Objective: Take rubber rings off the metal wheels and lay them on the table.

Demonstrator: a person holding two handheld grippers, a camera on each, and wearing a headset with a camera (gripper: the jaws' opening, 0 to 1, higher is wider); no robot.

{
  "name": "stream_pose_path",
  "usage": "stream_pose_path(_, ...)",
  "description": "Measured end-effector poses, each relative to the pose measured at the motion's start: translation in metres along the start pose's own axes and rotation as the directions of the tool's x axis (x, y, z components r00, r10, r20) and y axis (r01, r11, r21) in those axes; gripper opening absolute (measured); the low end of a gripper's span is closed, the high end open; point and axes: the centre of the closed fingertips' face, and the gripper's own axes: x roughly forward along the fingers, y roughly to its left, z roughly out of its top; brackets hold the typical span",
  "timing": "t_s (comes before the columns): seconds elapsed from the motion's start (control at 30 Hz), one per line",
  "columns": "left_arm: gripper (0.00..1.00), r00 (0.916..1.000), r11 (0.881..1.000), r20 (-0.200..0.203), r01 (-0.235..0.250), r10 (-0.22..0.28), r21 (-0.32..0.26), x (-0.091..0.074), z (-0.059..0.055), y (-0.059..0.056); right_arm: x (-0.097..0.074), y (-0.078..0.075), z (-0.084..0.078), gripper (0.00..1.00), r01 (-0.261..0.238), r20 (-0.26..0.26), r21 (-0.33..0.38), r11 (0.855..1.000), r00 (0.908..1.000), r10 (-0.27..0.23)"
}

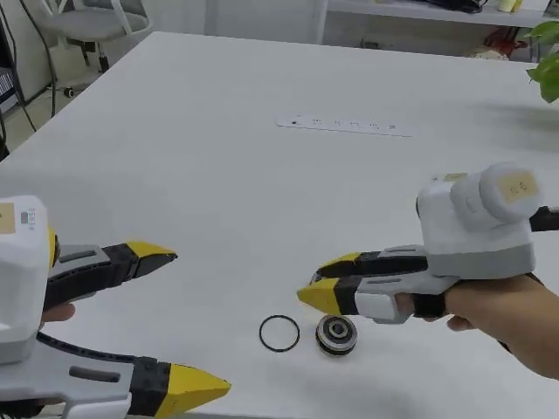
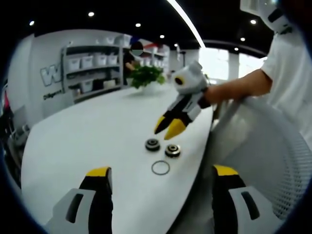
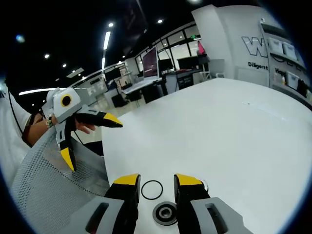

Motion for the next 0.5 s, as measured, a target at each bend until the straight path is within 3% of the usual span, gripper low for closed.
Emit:
stream_pose_path(0.2,0.85,1.0000,1.000,0.002,0.005,-0.005,0.019,-0.001,0.002,-0.001,-0.016,-0.010,0.002,0.26,0.029,0.018,-0.001,1.000,0.9994,-0.029)
stream_pose_path(0.33,0.85,0.9995,0.998,-0.001,0.033,-0.033,0.050,-0.001,0.007,-0.007,-0.024,-0.015,-0.002,0.26,0.044,0.014,-0.001,0.999,0.9989,-0.044)
stream_pose_path(0.5,0.84,0.9984,0.996,0.018,0.053,-0.054,0.078,0.000,0.032,-0.010,-0.032,-0.022,-0.010,0.25,0.050,0.002,0.022,0.999,0.9987,-0.050)
